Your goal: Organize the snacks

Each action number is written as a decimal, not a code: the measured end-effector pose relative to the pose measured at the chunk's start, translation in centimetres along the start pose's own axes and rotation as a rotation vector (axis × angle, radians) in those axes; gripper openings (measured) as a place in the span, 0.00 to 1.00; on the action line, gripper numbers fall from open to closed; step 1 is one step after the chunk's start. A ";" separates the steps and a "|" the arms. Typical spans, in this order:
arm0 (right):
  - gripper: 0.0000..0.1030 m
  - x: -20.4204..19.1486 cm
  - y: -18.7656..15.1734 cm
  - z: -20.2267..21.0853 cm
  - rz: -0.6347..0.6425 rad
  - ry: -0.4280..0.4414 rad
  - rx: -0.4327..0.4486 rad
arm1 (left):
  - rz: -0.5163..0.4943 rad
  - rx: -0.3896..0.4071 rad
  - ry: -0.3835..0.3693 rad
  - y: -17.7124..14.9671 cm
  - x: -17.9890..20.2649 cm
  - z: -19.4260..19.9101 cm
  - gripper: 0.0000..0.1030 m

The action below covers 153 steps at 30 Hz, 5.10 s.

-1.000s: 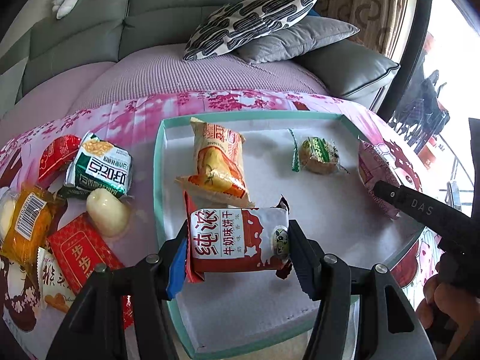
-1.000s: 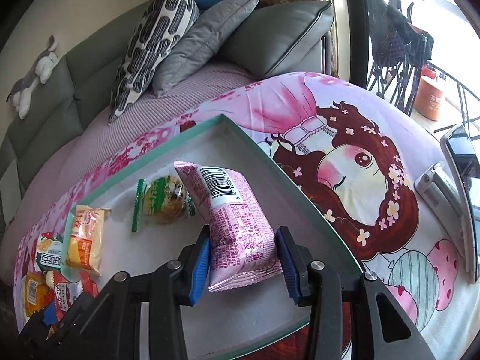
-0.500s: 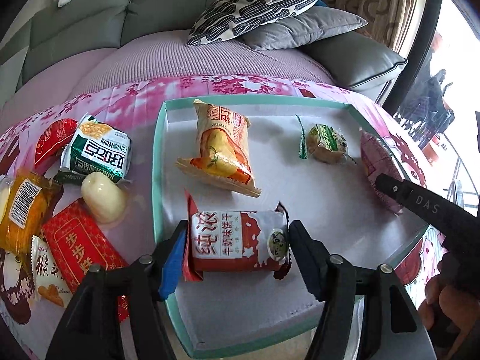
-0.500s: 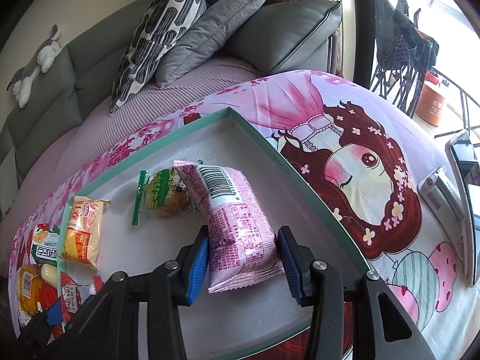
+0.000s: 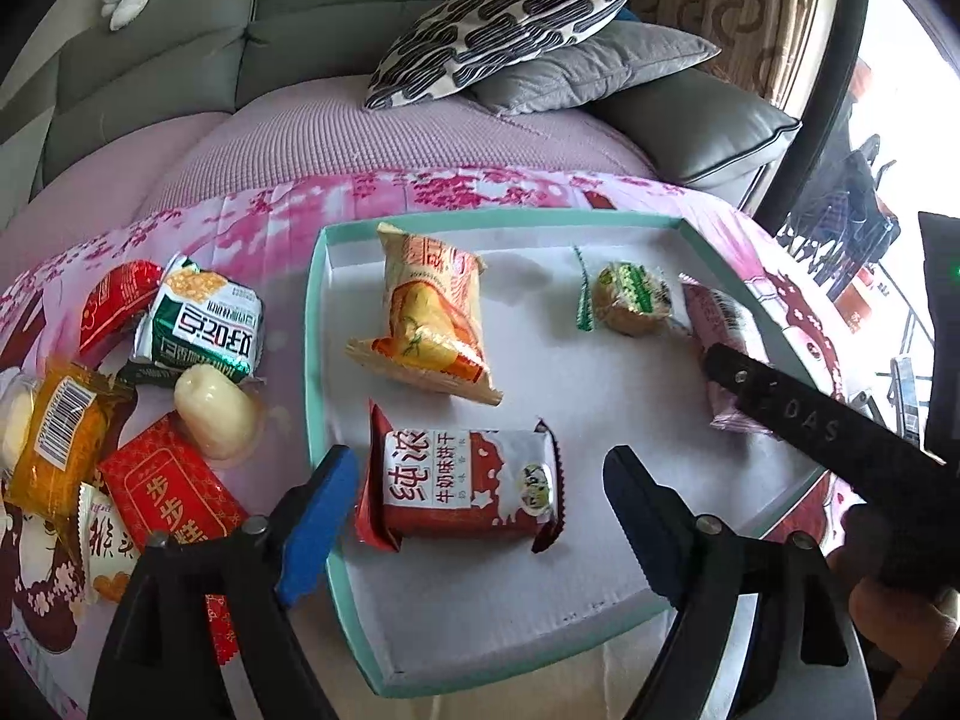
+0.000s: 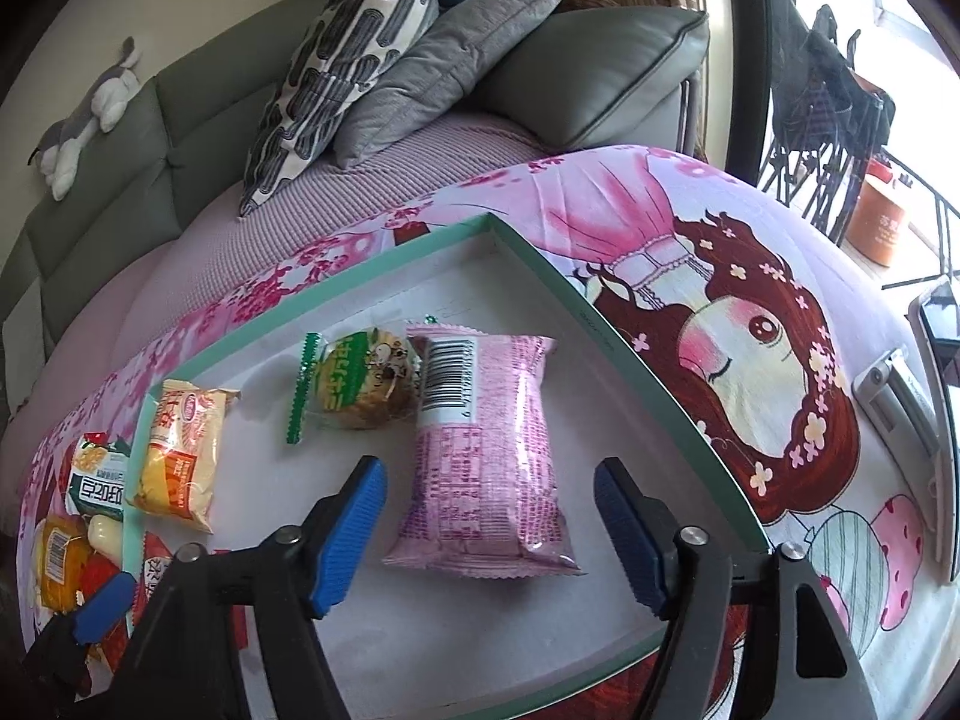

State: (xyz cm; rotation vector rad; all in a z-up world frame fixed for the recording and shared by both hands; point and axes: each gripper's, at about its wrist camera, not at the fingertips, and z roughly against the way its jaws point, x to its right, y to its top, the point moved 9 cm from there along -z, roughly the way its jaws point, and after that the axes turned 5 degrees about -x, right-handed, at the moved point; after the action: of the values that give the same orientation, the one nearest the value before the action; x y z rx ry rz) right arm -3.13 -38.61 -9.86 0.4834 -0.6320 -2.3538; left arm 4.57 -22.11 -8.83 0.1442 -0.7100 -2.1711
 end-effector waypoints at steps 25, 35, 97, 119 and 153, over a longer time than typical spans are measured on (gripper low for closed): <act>0.81 -4.7 0.0 2.5 0.120 0.081 0.060 | 0.455 0.187 0.209 0.3 -13.0 5.5 0.82; 1.00 -4.9 -0.4 1.7 0.160 0.073 0.035 | 0.436 0.181 0.273 -0.4 -12.8 5.1 0.98; 1.00 -22.0 -9.9 1.6 0.526 0.299 -0.094 | 0.624 0.046 0.357 -8.0 -25.8 8.2 0.99; 0.98 -26.7 -11.5 2.9 0.626 0.359 -0.024 | 0.728 0.005 0.312 -10.0 -28.1 7.3 0.99; 0.60 -28.1 -14.2 0.4 0.641 0.406 -0.163 | 0.732 -0.022 0.293 -10.3 -28.0 6.3 0.99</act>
State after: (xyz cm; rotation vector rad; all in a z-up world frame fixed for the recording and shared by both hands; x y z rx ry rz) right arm 10.09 -10.08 -12.48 0.5637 -0.3313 -1.6226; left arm 13.69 6.73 -12.83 0.1566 -0.4687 -1.4196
